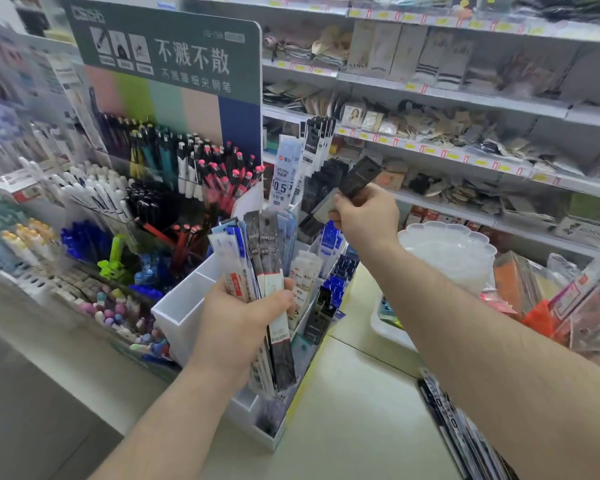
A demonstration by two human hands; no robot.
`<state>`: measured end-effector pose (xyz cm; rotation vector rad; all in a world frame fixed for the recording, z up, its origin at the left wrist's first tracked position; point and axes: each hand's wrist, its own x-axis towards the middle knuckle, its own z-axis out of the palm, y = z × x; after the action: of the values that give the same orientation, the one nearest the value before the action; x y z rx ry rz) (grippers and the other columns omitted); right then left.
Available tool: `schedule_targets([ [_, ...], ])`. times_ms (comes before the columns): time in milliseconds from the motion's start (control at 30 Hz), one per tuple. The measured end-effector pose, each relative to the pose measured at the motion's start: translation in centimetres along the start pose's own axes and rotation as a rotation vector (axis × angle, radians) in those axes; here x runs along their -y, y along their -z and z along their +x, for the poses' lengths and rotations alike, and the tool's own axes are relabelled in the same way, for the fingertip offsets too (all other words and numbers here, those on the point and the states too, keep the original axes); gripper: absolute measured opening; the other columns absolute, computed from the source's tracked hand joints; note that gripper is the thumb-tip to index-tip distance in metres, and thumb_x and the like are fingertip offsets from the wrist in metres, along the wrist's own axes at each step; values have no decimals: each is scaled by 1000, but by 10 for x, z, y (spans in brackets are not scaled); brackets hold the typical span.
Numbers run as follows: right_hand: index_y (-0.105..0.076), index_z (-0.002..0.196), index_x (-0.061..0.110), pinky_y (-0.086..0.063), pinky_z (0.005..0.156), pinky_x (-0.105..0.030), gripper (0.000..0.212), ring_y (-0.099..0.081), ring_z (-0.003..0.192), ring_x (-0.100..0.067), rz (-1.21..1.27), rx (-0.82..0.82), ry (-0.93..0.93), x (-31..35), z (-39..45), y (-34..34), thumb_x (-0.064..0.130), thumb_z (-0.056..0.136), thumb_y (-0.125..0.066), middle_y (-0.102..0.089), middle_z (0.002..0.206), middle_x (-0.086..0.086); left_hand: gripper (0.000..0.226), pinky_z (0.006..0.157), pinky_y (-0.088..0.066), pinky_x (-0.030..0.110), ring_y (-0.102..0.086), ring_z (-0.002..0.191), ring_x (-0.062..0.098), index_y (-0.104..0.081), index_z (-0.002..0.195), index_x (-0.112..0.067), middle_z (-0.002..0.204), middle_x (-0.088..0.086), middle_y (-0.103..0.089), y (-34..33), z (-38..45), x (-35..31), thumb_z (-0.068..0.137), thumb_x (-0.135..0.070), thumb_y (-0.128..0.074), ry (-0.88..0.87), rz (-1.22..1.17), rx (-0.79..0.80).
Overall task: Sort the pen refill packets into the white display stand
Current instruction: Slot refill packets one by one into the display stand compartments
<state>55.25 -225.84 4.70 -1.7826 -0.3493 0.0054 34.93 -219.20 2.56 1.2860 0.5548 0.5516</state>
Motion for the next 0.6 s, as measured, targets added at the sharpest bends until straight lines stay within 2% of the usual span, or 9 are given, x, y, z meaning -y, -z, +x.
schedule_targets([
  [167, -66, 85, 27, -57, 86, -42, 7, -70, 88, -23, -239, 32, 51, -7, 13, -12, 24, 91, -67, -74, 89, 1, 22, 58, -56, 25, -70, 67, 18, -73, 79, -10, 75, 6, -74, 3, 1, -1, 80, 12, -69, -1, -29, 1],
  [300, -73, 94, 23, -53, 77, -32, 8, -66, 89, -22, -471, 120, 103, -12, 15, -24, 28, 92, -66, -71, 94, 0, 25, 60, -58, 27, -70, 69, 19, -74, 75, -13, 78, 8, -74, 3, 0, 1, 79, 12, -70, -1, -50, 5],
  [467, -73, 103, 24, -53, 90, -43, 21, -54, 108, -29, -831, 115, 106, -13, 26, -40, 38, 87, -68, -58, 115, -6, 24, 65, -58, 33, -71, 72, 21, -76, 72, -14, 79, 10, -74, 3, -2, 5, 78, 9, -73, 15, -68, 55],
  [533, -71, 106, 25, -48, 95, -40, 22, -49, 114, -29, -953, 119, 70, -13, 26, -44, 37, 87, -69, -57, 118, -6, 15, 71, -58, 40, -71, 73, 23, -78, 74, -16, 80, 11, -74, 2, 0, 9, 70, -2, -79, 24, -69, 64],
  [600, -71, 105, 27, -40, 94, -39, 20, -44, 117, -29, -981, 130, 36, -14, 23, -48, 34, 86, -70, -57, 121, -5, 14, 73, -57, 42, -71, 73, 23, -78, 75, -16, 80, 12, -74, 2, -1, 12, 62, -11, -76, 45, -85, 64],
])
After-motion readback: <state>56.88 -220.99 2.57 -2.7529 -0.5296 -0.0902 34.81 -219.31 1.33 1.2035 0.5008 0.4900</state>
